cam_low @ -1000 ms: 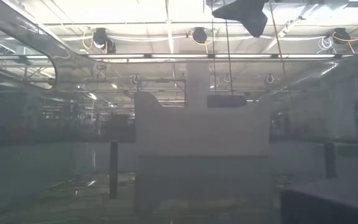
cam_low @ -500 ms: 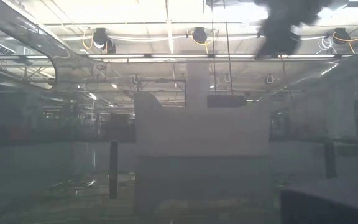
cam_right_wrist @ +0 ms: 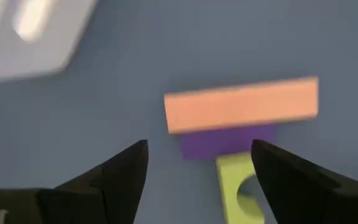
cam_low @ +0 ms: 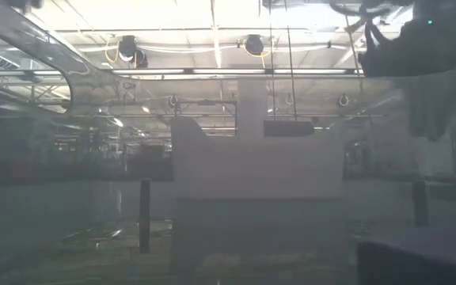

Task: Sort & place blocks by color
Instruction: Put the green block into the transparent bin

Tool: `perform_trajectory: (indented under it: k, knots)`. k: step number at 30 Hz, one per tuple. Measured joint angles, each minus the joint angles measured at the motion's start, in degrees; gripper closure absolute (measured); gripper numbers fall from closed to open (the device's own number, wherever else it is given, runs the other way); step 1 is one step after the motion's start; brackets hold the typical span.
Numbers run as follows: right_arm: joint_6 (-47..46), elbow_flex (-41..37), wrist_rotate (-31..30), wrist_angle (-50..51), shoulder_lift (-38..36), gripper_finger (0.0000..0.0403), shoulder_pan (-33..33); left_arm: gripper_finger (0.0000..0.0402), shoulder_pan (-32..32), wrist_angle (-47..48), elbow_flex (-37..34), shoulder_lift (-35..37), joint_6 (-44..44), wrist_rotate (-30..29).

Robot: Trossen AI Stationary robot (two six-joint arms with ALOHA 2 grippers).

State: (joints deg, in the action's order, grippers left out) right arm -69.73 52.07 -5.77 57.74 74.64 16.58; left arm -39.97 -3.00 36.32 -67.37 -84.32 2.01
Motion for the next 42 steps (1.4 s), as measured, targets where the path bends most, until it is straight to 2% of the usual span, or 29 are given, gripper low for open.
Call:
perform_trajectory:
  k: [6,13,18,24,28,32,37,42]
  knots:
    - [-0.42,0.0,5.85,3.29,4.81,0.0129,0.48,0.008,2.76,-2.26,-0.01,0.0,7.93,-2.5]
    - [0.25,0.0,9.08,4.67,7.83,0.0131,1.52,0.008,4.93,-4.88,-0.02,0.0,14.19,-2.69]
    - [1.59,-1.71,9.11,5.44,8.98,0.0152,2.05,0.008,5.73,-5.05,-0.02,0.0,17.19,-2.67]
    - [1.45,-6.65,12.24,4.08,8.98,0.0191,2.03,0.008,6.63,-5.05,-0.02,0.0,18.29,-2.67]
    - [2.57,-9.76,13.7,-2.07,8.98,0.0225,2.03,0.008,6.63,-5.05,-0.02,0.0,18.65,-2.67]
    - [3.43,-11.23,14.39,-5.68,8.76,0.0276,1.96,0.008,6.63,-5.05,-0.02,0.0,18.23,-2.65]
    - [4.41,-11.41,13.78,-6.1,8.11,0.0362,1.99,0.008,6.63,-5.01,-0.02,0.0,19.11,-2.84]
    - [4.78,-11.6,12.87,-6.77,5.19,0.0364,2.07,0.008,6.64,-5.01,-0.02,0.0,20.17,-5.96]
